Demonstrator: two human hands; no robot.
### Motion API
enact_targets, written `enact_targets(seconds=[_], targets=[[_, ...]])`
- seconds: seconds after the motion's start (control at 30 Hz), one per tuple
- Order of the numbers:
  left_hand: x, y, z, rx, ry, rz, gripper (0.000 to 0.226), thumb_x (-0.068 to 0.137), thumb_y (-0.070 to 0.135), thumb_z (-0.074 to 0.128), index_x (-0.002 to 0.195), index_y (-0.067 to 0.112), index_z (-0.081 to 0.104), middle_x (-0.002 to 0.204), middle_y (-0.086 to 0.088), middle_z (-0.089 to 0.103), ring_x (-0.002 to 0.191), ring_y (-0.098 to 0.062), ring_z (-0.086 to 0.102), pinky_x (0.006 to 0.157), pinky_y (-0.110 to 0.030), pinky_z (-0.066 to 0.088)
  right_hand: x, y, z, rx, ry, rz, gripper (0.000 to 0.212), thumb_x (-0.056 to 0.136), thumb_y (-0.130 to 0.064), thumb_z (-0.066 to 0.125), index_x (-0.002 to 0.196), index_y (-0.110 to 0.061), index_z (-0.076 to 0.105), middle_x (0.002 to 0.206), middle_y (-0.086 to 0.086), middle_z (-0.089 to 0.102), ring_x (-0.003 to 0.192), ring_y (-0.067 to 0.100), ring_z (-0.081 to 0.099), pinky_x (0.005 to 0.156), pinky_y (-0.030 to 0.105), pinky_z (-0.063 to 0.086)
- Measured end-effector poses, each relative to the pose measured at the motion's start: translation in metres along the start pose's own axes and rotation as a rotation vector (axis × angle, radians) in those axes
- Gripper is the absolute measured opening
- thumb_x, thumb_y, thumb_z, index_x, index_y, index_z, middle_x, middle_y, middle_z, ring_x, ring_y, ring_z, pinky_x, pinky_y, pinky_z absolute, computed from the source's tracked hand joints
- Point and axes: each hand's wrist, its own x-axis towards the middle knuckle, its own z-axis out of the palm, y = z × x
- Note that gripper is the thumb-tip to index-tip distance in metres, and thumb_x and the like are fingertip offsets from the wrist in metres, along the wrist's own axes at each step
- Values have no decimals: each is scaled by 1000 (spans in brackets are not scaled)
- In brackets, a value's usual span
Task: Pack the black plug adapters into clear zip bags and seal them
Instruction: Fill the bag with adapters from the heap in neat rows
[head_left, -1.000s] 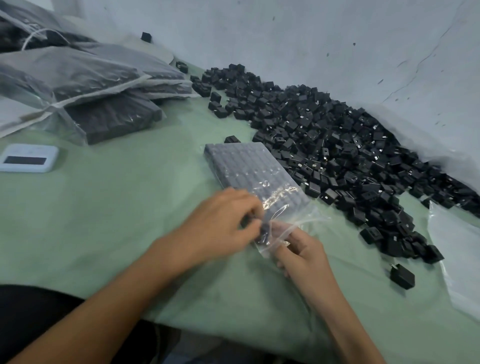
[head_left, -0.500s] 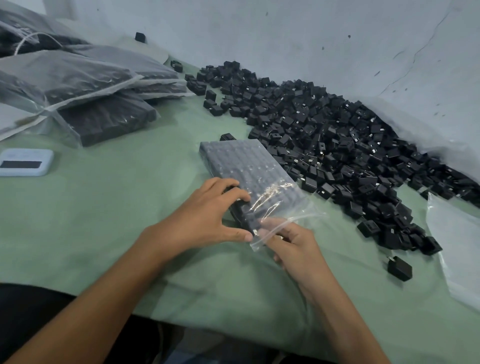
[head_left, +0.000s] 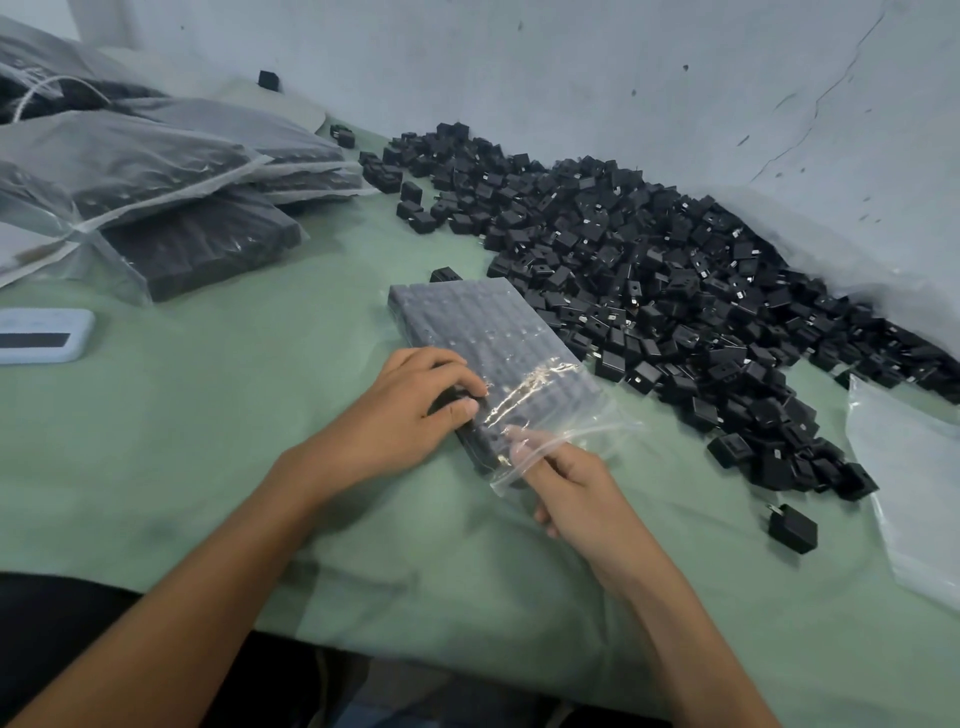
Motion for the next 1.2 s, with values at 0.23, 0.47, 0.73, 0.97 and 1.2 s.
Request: enact_targets(seconds=[0.23, 0.47, 0.73, 0.97, 1.2], targets=[[1, -6, 1, 136, -97, -92, 44, 92, 64, 40, 130, 43, 47, 149, 10, 29, 140, -11, 17, 117, -40, 21, 2, -1, -2, 13, -5, 17, 13, 94, -25, 66, 98, -33, 75, 77, 11, 72, 48, 7, 46, 43, 18, 39], [1, -6, 6, 134, -93, -138, 45, 89, 68, 34, 129, 48, 42, 150, 14, 25, 141, -13, 20, 114, -45, 24, 6, 0, -1, -243, -85, -104, 28, 99, -44, 51, 86, -26, 68, 62, -17, 59, 49, -1, 47, 53, 20, 33], [0, -2, 16, 132, 32, -230, 51, 73, 77, 53, 115, 51, 40, 147, 17, 28, 137, -16, 28, 109, -45, 29, -13, -6, 5, -313, -39, -133, 14, 97, -34, 55, 96, -31, 69, 94, -13, 68, 82, 1, 60, 77, 25, 47], [3, -2, 18, 115, 58, -215, 46, 77, 71, 59, 113, 49, 41, 148, 14, 32, 134, -20, 33, 108, -47, 32, -60, 15, -120, -538, 507, -84, 14, 93, -18, 66, 96, -30, 73, 92, -15, 70, 71, 4, 61, 67, 19, 47], [6, -6, 20, 109, 60, -210, 44, 80, 69, 62, 113, 51, 40, 147, 14, 33, 136, -20, 32, 109, -48, 31, -83, 54, -186, -742, 578, 168, 34, 89, -33, 72, 121, -27, 66, 117, -3, 57, 97, 16, 58, 91, 33, 46]])
